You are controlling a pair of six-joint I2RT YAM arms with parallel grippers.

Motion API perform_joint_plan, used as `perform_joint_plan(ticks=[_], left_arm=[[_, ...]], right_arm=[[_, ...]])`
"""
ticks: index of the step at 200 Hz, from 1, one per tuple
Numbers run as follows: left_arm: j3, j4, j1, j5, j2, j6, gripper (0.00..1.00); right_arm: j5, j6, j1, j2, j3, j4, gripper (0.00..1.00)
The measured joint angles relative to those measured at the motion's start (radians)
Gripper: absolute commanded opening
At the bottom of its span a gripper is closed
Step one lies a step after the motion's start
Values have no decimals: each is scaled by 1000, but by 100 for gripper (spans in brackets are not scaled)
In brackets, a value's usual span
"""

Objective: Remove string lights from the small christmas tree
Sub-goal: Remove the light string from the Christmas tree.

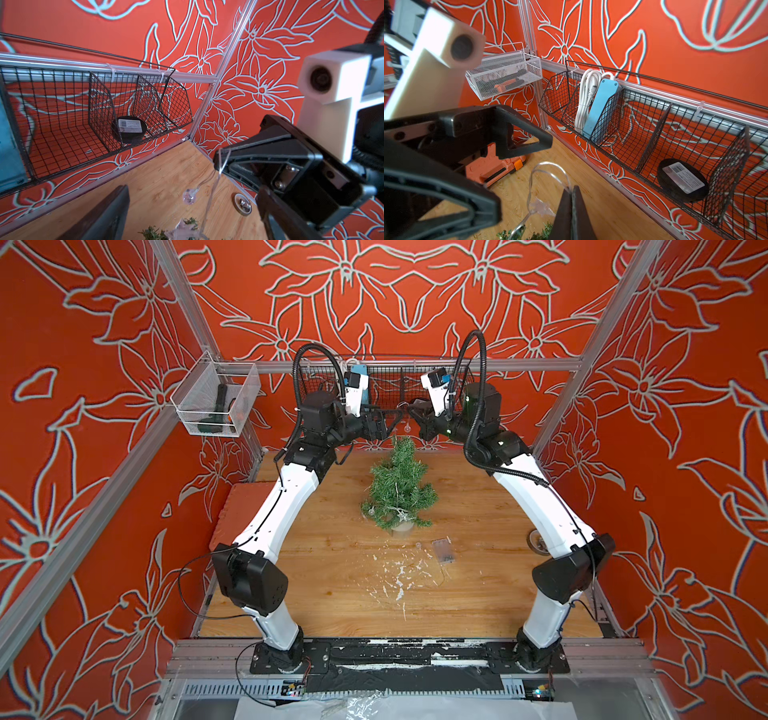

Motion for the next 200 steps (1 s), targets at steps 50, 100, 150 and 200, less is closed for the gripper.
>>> perform_joint_plan(ticks=[50,100,150,200], left_arm=[[21,-35,-13,-37,36,36,60],[16,-11,-14,-66,35,27,30],[-18,26,-15,-148,25,34,4],[-27,33,-21,-244,-24,34,0]], right_arm=[[-13,1,0,15,37,-3,0],[-27,3,0,15,37,-2,0],[-35,13,0,15,35,-2,0],[-36,32,0,15,19,6,13]])
